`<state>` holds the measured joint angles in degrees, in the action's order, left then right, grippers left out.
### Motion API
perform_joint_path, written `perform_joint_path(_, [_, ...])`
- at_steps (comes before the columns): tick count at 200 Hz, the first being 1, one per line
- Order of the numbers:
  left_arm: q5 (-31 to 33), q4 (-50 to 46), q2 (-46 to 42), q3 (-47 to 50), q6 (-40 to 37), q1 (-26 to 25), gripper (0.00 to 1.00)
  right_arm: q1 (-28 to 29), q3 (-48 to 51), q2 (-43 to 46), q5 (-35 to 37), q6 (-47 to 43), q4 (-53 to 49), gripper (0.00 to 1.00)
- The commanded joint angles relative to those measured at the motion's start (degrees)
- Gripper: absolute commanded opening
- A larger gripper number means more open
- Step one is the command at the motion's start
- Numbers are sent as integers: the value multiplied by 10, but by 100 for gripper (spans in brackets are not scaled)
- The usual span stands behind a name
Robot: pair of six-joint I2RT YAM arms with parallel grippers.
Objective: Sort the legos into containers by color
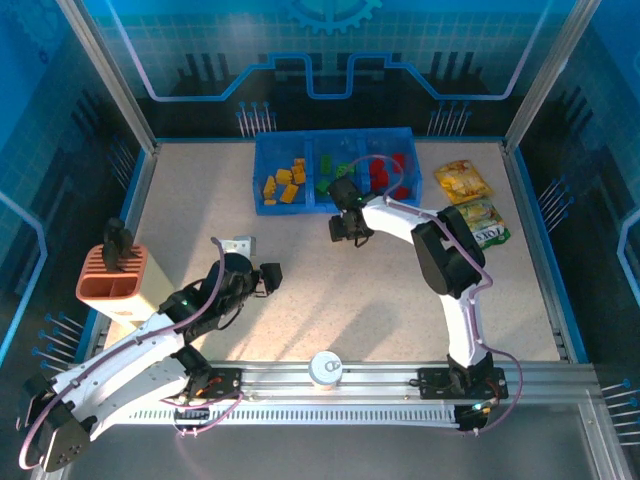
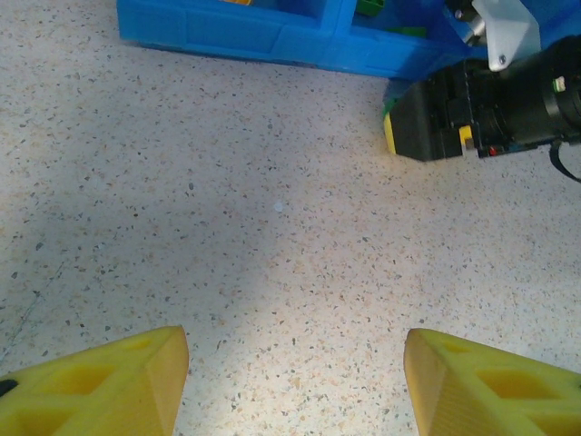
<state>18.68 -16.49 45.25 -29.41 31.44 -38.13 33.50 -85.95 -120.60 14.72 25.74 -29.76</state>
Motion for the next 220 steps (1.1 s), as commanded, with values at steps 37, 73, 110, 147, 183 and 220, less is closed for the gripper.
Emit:
perform_joint_path(37, [6, -2, -4, 11, 0, -4, 65, 19, 0, 86, 19, -4, -22, 56])
perform_joint_path(73, [-2, -1, -20, 26, 8, -8, 65, 12, -59, 76, 28, -27, -44, 56])
perform_joint_path(110, [1, 3, -35, 47, 24, -29, 65, -8, -156, 26, 30, -46, -79, 56])
perform_joint_path(147, [16, -3, -47, 64, 40, -56, 65, -26, -275, -48, 15, -66, -131, 58])
perform_joint_path(183, [25, -10, -60, 71, 45, -69, 65, -40, -374, -111, 12, -77, -169, 58])
perform_joint_path(220, [32, -19, -68, 72, 46, -77, 65, -46, -442, -165, 10, -78, -200, 65])
